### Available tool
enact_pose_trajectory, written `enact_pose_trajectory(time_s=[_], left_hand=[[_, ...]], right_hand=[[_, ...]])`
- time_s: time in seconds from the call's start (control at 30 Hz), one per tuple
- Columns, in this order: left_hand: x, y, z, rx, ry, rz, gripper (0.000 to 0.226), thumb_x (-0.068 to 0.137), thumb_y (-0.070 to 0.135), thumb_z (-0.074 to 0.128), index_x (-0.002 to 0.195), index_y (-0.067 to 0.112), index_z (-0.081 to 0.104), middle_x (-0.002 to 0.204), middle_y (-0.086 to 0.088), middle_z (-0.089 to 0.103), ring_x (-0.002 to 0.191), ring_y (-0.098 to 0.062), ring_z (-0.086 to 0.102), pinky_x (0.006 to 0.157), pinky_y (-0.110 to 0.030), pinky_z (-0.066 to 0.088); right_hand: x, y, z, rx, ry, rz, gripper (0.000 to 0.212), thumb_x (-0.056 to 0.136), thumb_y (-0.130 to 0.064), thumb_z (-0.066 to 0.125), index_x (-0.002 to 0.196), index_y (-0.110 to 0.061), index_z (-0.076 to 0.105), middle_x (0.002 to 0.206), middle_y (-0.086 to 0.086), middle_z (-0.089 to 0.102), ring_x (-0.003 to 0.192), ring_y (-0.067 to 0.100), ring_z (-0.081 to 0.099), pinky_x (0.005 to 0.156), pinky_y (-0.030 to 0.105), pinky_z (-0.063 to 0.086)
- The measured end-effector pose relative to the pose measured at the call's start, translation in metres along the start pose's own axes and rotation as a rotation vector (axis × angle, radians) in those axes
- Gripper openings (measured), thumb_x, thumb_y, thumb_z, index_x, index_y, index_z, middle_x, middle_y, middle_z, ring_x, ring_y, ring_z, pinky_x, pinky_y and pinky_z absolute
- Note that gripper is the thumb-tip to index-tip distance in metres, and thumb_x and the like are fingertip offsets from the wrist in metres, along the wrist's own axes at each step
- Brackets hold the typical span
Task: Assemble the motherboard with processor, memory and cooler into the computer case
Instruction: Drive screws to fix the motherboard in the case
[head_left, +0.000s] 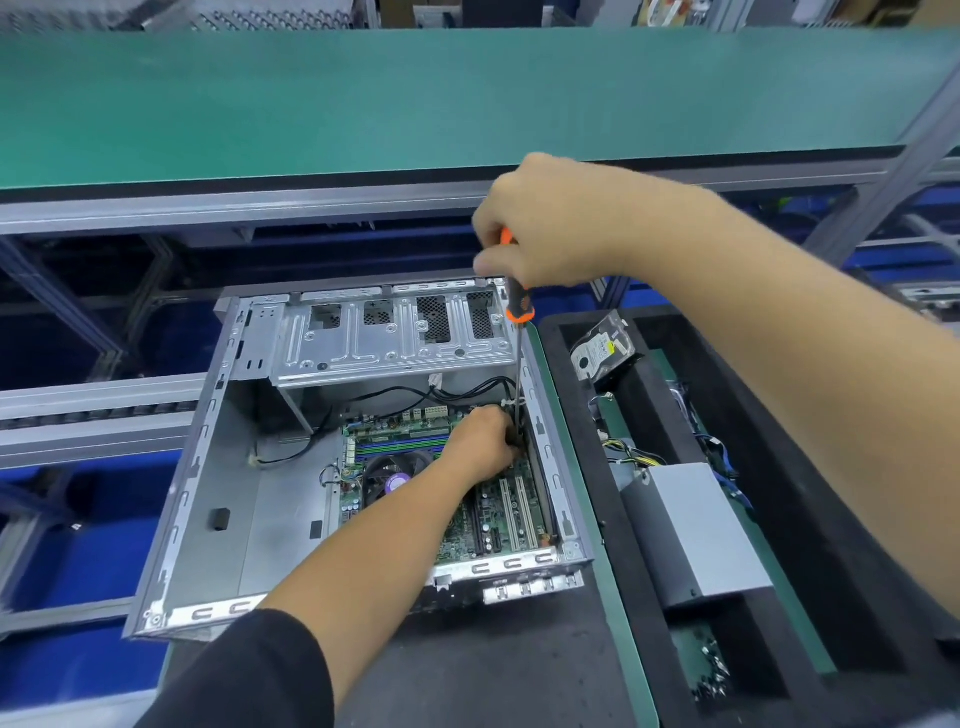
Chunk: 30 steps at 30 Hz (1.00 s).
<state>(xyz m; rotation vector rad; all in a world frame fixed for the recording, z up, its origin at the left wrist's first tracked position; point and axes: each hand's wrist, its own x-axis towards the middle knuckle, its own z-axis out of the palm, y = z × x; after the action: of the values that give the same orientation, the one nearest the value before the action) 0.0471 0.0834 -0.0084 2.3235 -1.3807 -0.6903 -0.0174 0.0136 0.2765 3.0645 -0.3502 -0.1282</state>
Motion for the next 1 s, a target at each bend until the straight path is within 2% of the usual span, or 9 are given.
enact_pose_trajectory(time_s=[0.13, 0.23, 0.3, 0.4, 0.5, 0.6, 0.77, 0.9, 1.0], left_hand=[[0.001, 0.0, 0.0, 0.002, -0.006, -0.001, 0.014, 0.08, 0.015, 0.068, 0.089, 0.005, 0.071, 0.089, -0.013, 0.068, 0.08, -0.03, 0.063, 0.071, -0.04, 0.055], [0.002, -0.001, 0.003, -0.001, 0.005, 0.003, 0.013, 0.08, 0.015, 0.068, 0.089, 0.006, 0.07, 0.09, -0.012, 0.067, 0.082, -0.03, 0.062, 0.072, -0.039, 0.054], [0.002, -0.001, 0.003, 0.0, 0.007, 0.008, 0.012, 0.079, 0.015, 0.068, 0.087, 0.006, 0.07, 0.088, -0.012, 0.067, 0.081, -0.03, 0.063, 0.07, -0.038, 0.054], [0.001, -0.001, 0.002, 0.015, 0.005, 0.012, 0.013, 0.078, 0.015, 0.068, 0.085, 0.005, 0.069, 0.086, -0.012, 0.067, 0.078, -0.029, 0.062, 0.069, -0.04, 0.054], [0.001, -0.001, 0.001, 0.016, 0.004, 0.008, 0.014, 0.078, 0.016, 0.068, 0.086, 0.005, 0.069, 0.087, -0.012, 0.067, 0.079, -0.029, 0.062, 0.071, -0.04, 0.054], [0.001, -0.001, 0.002, 0.002, 0.003, 0.009, 0.012, 0.078, 0.015, 0.067, 0.086, 0.006, 0.07, 0.087, -0.012, 0.067, 0.077, -0.029, 0.062, 0.07, -0.041, 0.055], [0.001, -0.001, 0.003, 0.012, 0.006, 0.007, 0.009, 0.077, 0.013, 0.067, 0.083, 0.006, 0.069, 0.084, -0.011, 0.067, 0.075, -0.029, 0.062, 0.07, -0.041, 0.055], [0.001, -0.001, 0.003, 0.013, 0.011, 0.004, 0.009, 0.078, 0.012, 0.066, 0.083, 0.005, 0.068, 0.085, -0.012, 0.066, 0.076, -0.03, 0.062, 0.068, -0.041, 0.055], [0.001, -0.001, 0.004, 0.01, 0.008, 0.006, 0.011, 0.078, 0.012, 0.066, 0.086, 0.005, 0.07, 0.087, -0.012, 0.067, 0.079, -0.03, 0.063, 0.071, -0.042, 0.055]], right_hand=[[-0.005, -0.003, -0.009, -0.172, -0.146, 0.141, 0.038, 0.099, -0.048, 0.039, 0.077, -0.018, 0.049, 0.082, 0.007, 0.047, 0.069, 0.029, 0.049, 0.064, 0.036, 0.039], [-0.006, -0.003, -0.016, -0.007, -0.277, -0.026, 0.011, 0.094, -0.02, 0.044, 0.103, -0.022, 0.051, 0.106, 0.0, 0.047, 0.08, 0.028, 0.059, 0.07, 0.04, 0.046], [-0.005, -0.004, -0.012, 0.022, -0.177, -0.117, 0.016, 0.09, -0.009, 0.046, 0.094, -0.024, 0.052, 0.093, -0.004, 0.051, 0.081, 0.024, 0.053, 0.064, 0.035, 0.04], [-0.002, -0.004, -0.001, -0.247, -0.026, -0.018, 0.027, 0.101, -0.024, 0.04, 0.077, -0.014, 0.042, 0.072, 0.0, 0.04, 0.071, 0.027, 0.044, 0.056, 0.032, 0.031], [-0.004, -0.005, -0.009, -0.182, -0.177, 0.066, 0.034, 0.1, -0.039, 0.037, 0.076, -0.018, 0.049, 0.082, 0.005, 0.047, 0.064, 0.023, 0.049, 0.053, 0.032, 0.033], [-0.006, -0.004, -0.018, 0.019, -0.294, -0.046, 0.016, 0.089, -0.014, 0.044, 0.1, -0.021, 0.052, 0.104, 0.0, 0.047, 0.076, 0.025, 0.058, 0.062, 0.037, 0.043], [-0.004, -0.008, -0.006, -0.349, -0.099, 0.003, 0.02, 0.102, -0.022, 0.037, 0.084, -0.015, 0.043, 0.072, 0.0, 0.036, 0.062, 0.021, 0.038, 0.062, 0.036, 0.038], [-0.005, -0.006, -0.014, -0.07, -0.264, -0.016, 0.01, 0.088, -0.019, 0.047, 0.095, -0.024, 0.051, 0.101, 0.001, 0.042, 0.07, 0.023, 0.056, 0.058, 0.033, 0.042], [-0.004, -0.003, -0.008, -0.039, -0.139, -0.044, 0.01, 0.091, -0.014, 0.045, 0.086, -0.02, 0.052, 0.083, 0.0, 0.049, 0.071, 0.02, 0.051, 0.054, 0.031, 0.035]])
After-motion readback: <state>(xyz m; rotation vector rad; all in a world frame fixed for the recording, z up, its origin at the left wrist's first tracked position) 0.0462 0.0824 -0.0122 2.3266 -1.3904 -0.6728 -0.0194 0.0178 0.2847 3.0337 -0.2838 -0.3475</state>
